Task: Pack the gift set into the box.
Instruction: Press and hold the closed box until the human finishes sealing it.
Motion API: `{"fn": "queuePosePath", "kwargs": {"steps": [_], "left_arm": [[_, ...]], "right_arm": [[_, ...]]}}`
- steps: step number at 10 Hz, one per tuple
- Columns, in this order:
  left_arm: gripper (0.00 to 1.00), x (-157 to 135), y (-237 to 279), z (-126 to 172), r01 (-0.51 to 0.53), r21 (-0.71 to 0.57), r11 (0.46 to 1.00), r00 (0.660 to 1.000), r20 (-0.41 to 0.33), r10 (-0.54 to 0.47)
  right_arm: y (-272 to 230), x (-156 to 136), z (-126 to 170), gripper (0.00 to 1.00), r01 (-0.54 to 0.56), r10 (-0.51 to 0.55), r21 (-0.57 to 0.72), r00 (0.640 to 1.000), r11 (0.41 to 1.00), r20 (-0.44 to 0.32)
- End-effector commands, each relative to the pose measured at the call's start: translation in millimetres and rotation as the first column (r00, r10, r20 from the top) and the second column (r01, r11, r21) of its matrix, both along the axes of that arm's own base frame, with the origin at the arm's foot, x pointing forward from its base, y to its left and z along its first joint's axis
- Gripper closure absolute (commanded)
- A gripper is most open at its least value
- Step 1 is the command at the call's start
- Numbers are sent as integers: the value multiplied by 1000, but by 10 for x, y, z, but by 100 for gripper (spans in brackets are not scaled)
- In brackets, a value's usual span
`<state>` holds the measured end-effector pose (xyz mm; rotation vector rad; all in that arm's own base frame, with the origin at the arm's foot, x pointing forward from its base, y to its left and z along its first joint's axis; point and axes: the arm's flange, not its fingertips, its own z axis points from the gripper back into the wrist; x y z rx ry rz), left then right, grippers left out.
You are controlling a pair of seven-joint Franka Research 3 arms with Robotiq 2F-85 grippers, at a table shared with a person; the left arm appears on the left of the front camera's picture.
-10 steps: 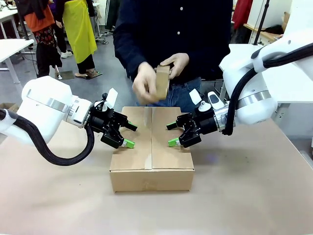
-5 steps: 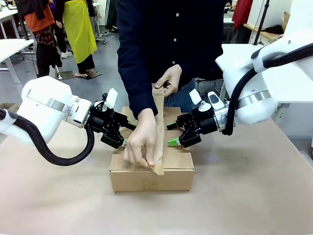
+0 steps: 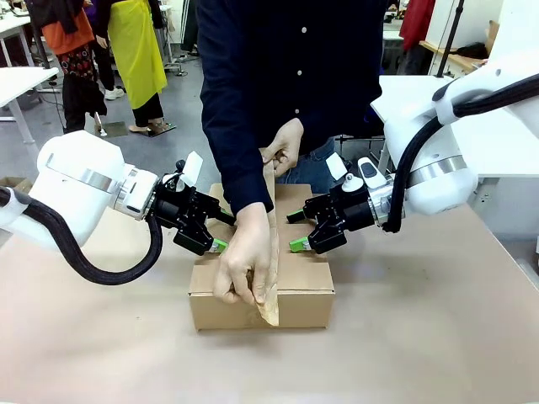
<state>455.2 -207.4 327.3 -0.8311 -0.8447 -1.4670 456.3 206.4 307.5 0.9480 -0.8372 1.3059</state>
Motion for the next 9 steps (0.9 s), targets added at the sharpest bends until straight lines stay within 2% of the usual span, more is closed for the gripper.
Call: {"fn": "queuePosePath", "kwargs": {"steps": [1,9], "left_arm": [[0,-15,-12,-22,1,13,1000,1000,8,-1],[0,-15,-12,-22,1,13,1000,1000,8,-1]], "right_arm": [[-6,-6,-29,0,0,0,-4,1000,1000,-4],[-6,-6,-29,0,0,0,-4,1000,1000,-4]]}}
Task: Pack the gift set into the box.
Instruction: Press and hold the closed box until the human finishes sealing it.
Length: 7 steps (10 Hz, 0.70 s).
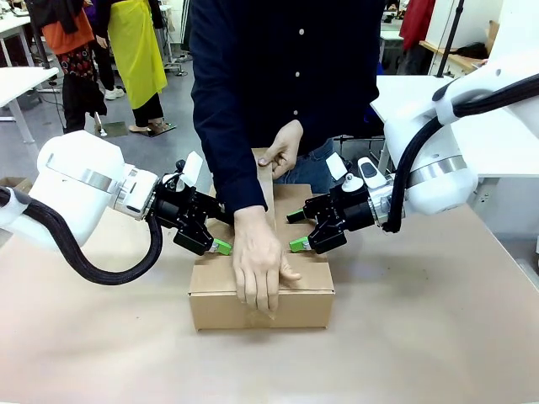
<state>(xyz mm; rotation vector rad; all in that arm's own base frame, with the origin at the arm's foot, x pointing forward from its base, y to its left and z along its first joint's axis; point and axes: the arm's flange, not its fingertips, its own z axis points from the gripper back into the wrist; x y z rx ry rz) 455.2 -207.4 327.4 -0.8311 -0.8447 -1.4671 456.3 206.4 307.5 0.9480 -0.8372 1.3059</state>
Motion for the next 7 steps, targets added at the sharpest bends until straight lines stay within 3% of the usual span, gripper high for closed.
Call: {"fn": "queuePosePath", "kwargs": {"steps": [1,7], "left_arm": [[0,-16,-12,-22,1,13,1000,1000,8,-1],[0,-16,-12,-22,1,13,1000,1000,8,-1]], "right_arm": [[-6,-6,-29,0,0,0,-4,1000,1000,-4],[-6,-6,-29,0,0,0,-4,1000,1000,-4]]}}
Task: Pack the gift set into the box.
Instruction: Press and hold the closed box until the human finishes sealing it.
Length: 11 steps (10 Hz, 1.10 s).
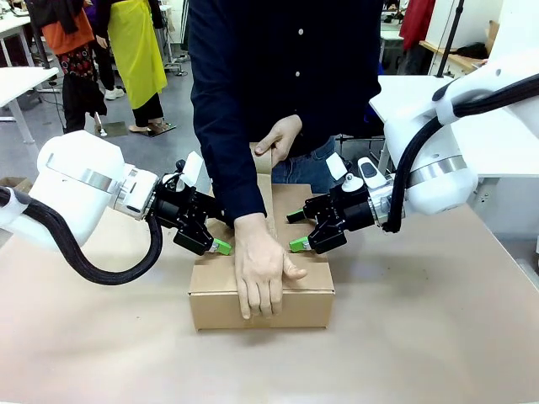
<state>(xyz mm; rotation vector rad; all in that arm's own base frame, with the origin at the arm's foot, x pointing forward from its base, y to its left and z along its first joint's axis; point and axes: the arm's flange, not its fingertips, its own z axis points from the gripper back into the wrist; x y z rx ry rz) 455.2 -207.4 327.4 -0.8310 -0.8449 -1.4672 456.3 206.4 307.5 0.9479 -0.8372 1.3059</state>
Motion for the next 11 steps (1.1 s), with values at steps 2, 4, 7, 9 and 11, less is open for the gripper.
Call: {"fn": "queuePosePath", "kwargs": {"steps": [2,4,7,9,11], "left_arm": [[0,-16,-11,-23,1,13,1000,1000,8,-1],[0,-16,-11,-23,1,13,1000,1000,8,-1],[0,-16,-11,-23,1,13,1000,1000,8,-1],[0,-16,-11,-23,1,13,1000,1000,8,-1],[0,-16,-11,-23,1,13,1000,1000,8,-1]], "right_arm": [[-5,-7,-29,0,0,0,-4,1000,1000,-5],[-5,-7,-29,0,0,0,-4,1000,1000,-5],[-5,-7,-29,0,0,0,-4,1000,1000,-5],[-5,-7,-29,0,0,0,-4,1000,1000,-5],[-5,-7,-29,0,0,0,-4,1000,1000,-5]]}}
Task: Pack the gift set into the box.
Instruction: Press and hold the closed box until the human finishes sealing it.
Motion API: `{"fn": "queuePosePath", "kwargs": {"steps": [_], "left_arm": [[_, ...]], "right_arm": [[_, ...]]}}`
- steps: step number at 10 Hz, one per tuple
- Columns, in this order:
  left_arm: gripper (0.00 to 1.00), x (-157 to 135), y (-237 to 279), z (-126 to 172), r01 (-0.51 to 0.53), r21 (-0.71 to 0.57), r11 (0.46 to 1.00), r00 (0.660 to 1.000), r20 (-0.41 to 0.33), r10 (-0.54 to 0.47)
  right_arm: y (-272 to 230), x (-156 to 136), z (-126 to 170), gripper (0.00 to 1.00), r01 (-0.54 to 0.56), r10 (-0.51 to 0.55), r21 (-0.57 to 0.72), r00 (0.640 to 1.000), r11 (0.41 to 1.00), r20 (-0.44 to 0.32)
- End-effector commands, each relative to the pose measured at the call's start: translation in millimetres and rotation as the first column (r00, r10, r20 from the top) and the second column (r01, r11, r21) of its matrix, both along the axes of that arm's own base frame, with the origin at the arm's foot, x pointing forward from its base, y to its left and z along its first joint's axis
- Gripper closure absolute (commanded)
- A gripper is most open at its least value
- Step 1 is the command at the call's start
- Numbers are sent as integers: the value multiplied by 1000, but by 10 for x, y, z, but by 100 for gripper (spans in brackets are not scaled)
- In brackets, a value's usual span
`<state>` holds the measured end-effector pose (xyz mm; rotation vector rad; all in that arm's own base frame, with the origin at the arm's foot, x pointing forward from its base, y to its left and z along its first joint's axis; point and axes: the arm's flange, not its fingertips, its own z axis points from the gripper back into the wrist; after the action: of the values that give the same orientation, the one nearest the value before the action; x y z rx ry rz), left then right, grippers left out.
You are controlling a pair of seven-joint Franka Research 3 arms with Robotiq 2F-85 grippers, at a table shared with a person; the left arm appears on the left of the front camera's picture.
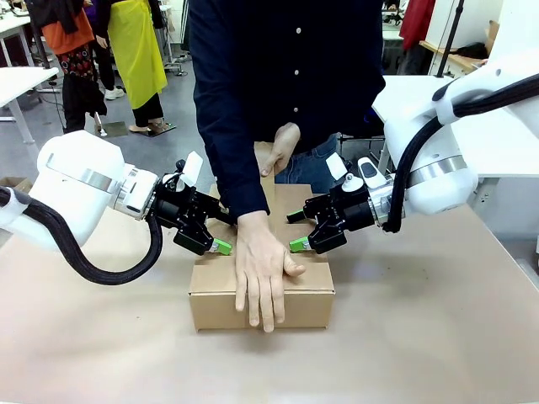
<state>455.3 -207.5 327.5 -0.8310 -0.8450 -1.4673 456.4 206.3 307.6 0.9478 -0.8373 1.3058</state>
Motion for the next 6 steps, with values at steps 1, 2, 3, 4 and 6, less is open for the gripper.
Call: {"fn": "queuePosePath", "kwargs": {"steps": [1,2,3,4,6], "left_arm": [[0,-16,-10,-24,1,13,1000,1000,8,-1],[0,-16,-10,-24,1,13,1000,1000,8,-1],[0,-16,-10,-24,1,13,1000,1000,8,-1],[0,-16,-10,-24,1,13,1000,1000,8,-1],[0,-16,-10,-24,1,13,1000,1000,8,-1]], "right_arm": [[-5,-7,-30,0,0,0,-4,1000,1000,-5],[-5,-7,-30,0,0,0,-4,1000,1000,-5],[-5,-7,-30,0,0,0,-4,1000,1000,-5],[-5,-7,-30,0,0,0,-4,1000,1000,-5],[-5,-7,-30,0,0,0,-4,1000,1000,-5]]}}
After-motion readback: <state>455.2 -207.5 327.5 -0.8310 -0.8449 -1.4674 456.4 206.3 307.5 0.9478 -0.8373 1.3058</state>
